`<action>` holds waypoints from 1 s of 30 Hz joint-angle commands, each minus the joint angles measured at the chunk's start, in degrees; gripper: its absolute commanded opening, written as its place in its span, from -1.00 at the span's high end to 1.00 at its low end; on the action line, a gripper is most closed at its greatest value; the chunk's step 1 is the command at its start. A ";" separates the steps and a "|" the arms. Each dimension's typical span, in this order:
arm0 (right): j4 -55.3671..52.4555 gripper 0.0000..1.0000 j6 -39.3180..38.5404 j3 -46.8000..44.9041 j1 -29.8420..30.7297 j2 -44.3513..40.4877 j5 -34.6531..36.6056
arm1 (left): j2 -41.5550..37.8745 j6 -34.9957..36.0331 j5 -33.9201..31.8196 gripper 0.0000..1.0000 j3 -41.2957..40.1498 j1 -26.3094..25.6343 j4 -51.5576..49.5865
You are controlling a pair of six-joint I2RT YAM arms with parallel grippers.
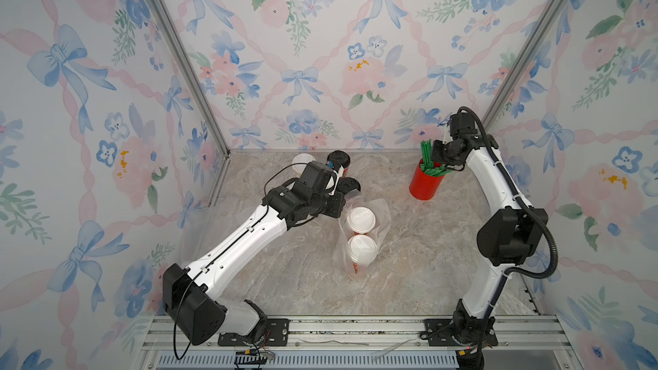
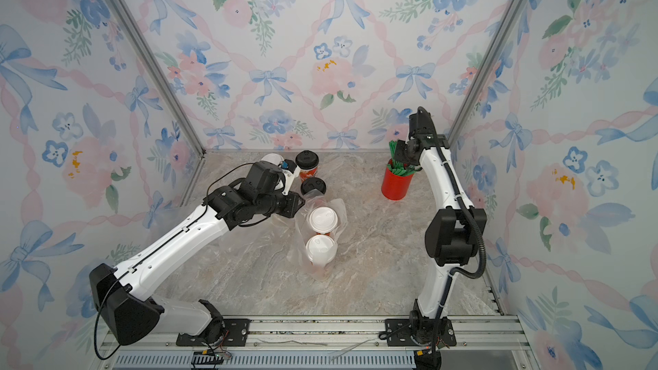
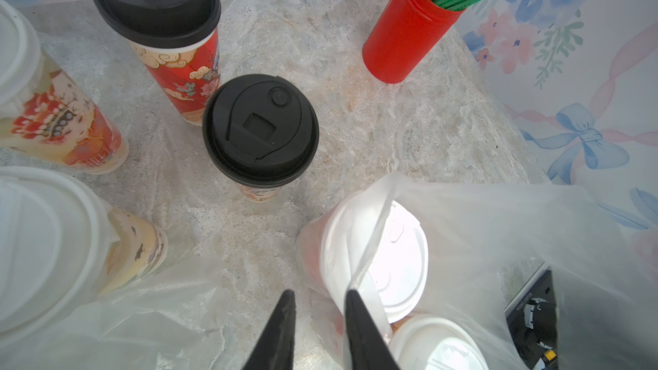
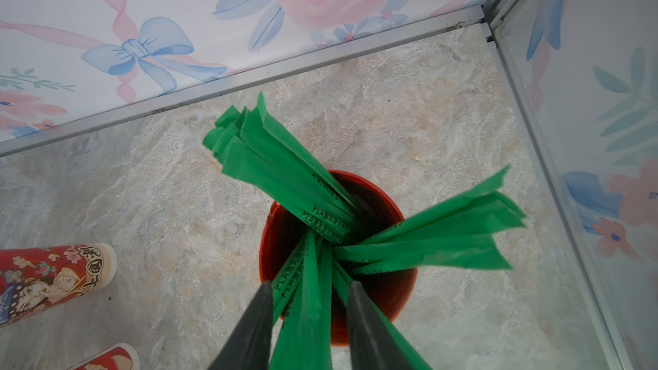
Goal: Pack milk tea into plastic carrier bags
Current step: Pick up the straw from the container.
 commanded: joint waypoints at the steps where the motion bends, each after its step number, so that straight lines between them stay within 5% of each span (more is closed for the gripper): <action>1: -0.31 0.39 -1.47 3.01 -0.12 1.69 1.22 | 0.18 -0.16 0.28 0.47 1.25 0.35 -0.27; 12: -3.71 0.86 -3.94 6.95 1.36 0.15 5.75 | -1.01 -0.32 -0.14 0.41 0.64 0.40 -0.12; 30: -15.59 0.90 -1.88 12.97 6.66 -14.97 9.01 | 0.24 0.89 0.28 0.26 2.66 0.40 -0.09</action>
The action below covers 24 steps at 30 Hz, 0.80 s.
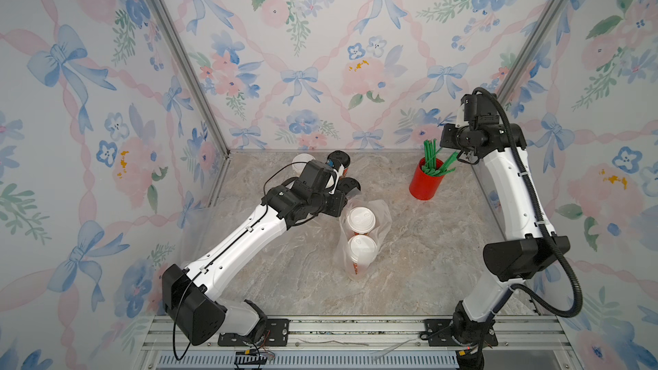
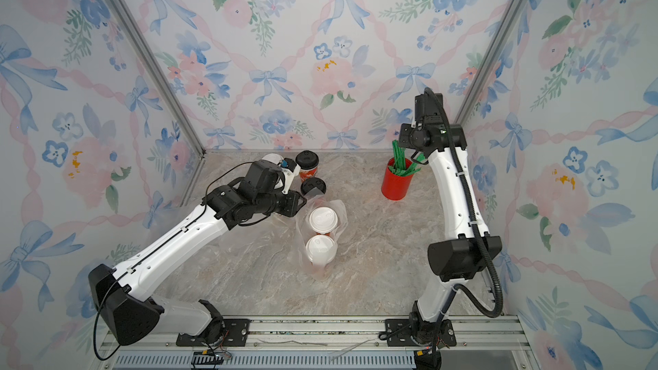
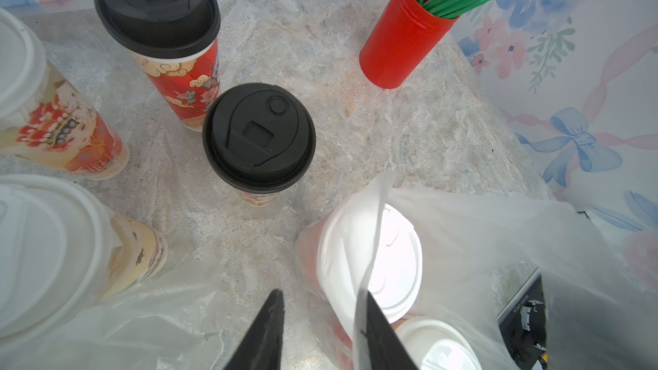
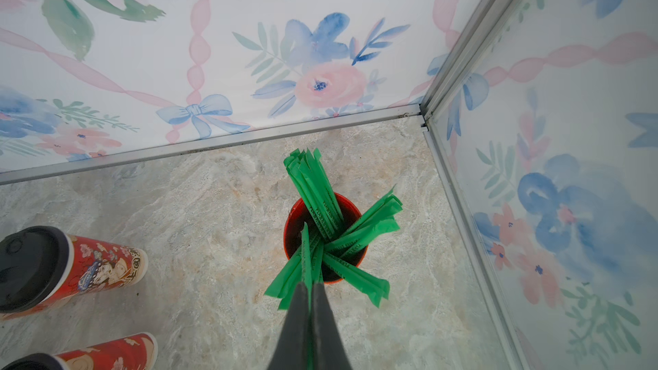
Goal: Pack milk tea into plastic carrier bags
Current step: Pick up the straw from the container, then place the straw in the plastic carrier bag.
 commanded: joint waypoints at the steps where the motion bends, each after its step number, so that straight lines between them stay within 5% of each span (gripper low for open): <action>1: -5.93 0.90 1.26 2.30 2.55 -4.13 0.88 | 0.41 0.91 0.36 0.26 1.88 0.36 -0.06; 13: -14.41 0.95 5.35 5.44 17.97 -14.41 -6.28 | 2.57 2.08 -0.89 0.34 3.54 0.36 0.03; 24: -16.92 0.96 7.69 6.39 34.37 -14.62 -8.35 | 4.10 1.27 1.47 0.94 5.44 -0.01 0.89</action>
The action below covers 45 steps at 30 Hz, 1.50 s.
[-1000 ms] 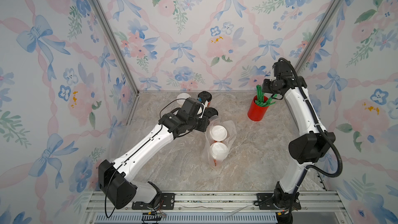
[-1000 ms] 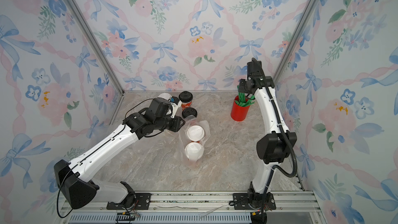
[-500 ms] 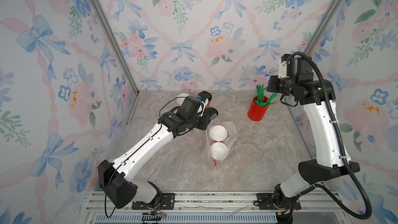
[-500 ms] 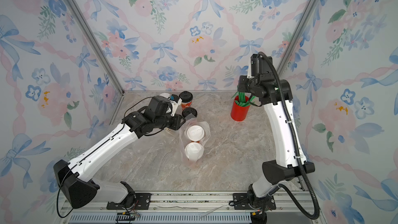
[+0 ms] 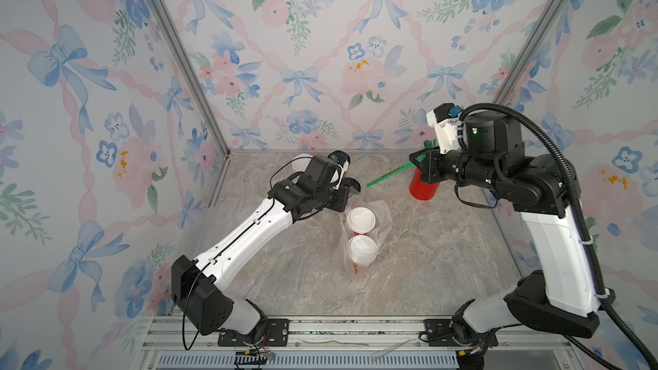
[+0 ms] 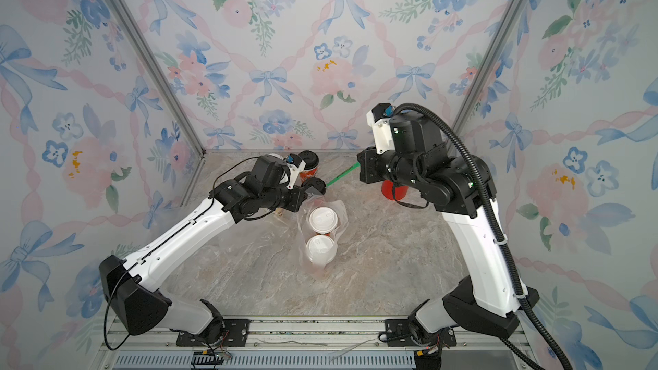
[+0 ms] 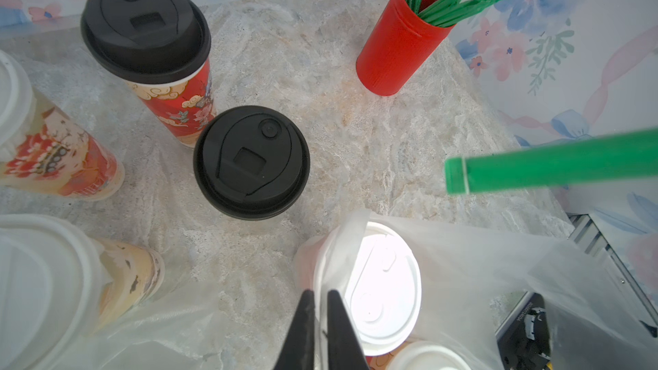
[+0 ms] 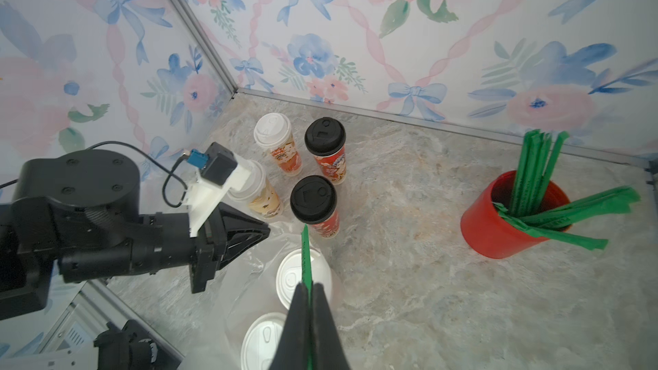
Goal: Pack milk tea into plastic carrier bags
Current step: Place the straw in the plastic carrier bag.
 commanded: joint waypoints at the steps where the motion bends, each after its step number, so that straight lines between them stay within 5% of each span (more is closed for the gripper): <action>1: -3.34 0.96 1.12 0.03 3.00 1.57 -1.42 | 0.07 -0.15 1.11 0.98 1.66 0.05 0.92; 28: 0.06 0.94 -2.36 -4.65 4.40 17.11 7.76 | -2.30 -2.18 5.44 1.00 -0.17 -0.61 3.66; 45: 13.94 0.84 -0.67 -24.25 4.72 20.35 4.11 | -3.06 -2.44 5.03 1.00 -1.40 -0.61 4.36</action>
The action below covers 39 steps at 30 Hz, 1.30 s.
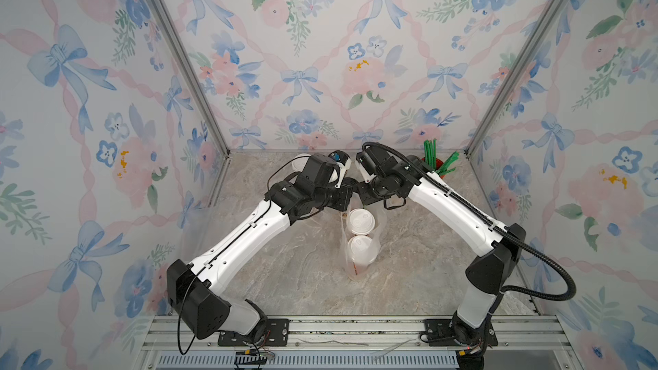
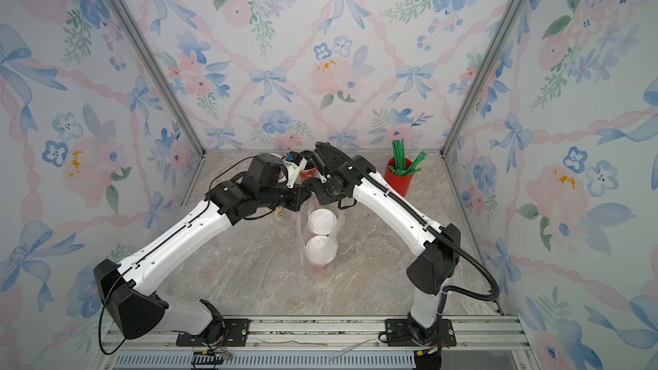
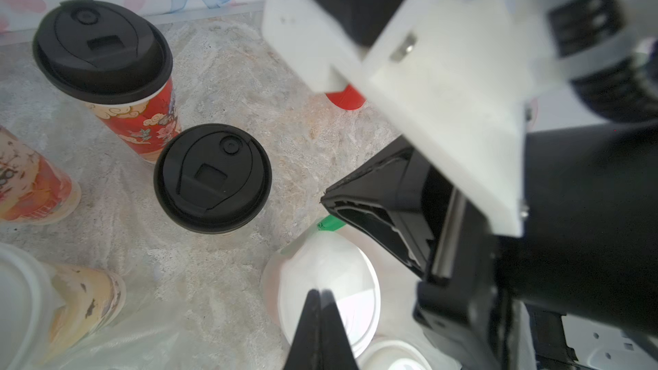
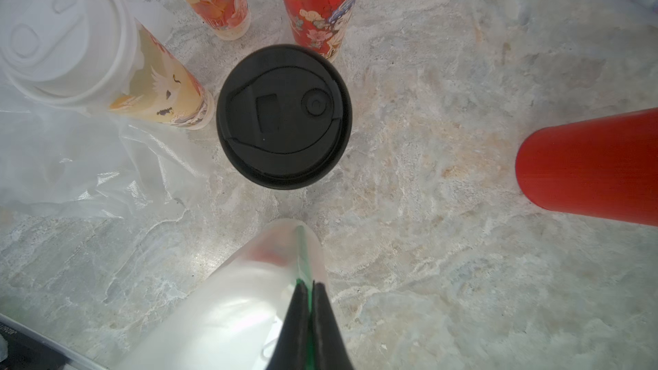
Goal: Pack milk tea into plastic carrier bags
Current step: Place the straw in the plastic carrier bag, then pick up the straw from the container.
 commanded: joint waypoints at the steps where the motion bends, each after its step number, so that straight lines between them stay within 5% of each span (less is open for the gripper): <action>1: 3.04 0.82 0.59 -1.81 0.75 1.81 -1.28 | -1.53 -0.93 0.44 1.00 -1.05 -0.19 1.37; 7: 1.92 0.57 0.96 -0.45 0.70 0.96 -1.01 | -2.02 -1.16 -0.07 0.99 -1.23 -0.21 1.32; 11: 0.07 0.25 0.95 2.79 0.53 -1.32 -1.06 | -2.62 -1.21 -0.14 0.80 -1.14 -0.28 1.37; 18: -0.91 0.14 1.30 5.09 -2.58 -6.64 -2.70 | -4.79 -1.16 0.51 0.53 -1.64 -0.46 1.28; 28: 2.50 0.15 -0.05 0.80 -23.38 -11.23 -8.88 | -8.58 -2.32 1.26 0.43 -5.45 -1.23 1.19; 35: 5.25 0.23 -2.16 1.65 -37.08 -6.07 -8.09 | -10.27 -3.08 0.58 0.42 -7.77 -1.24 1.18; 39: 9.41 0.30 -3.03 2.43 -40.04 -2.53 -5.43 | -10.32 -3.10 0.41 0.42 -7.99 -1.27 1.20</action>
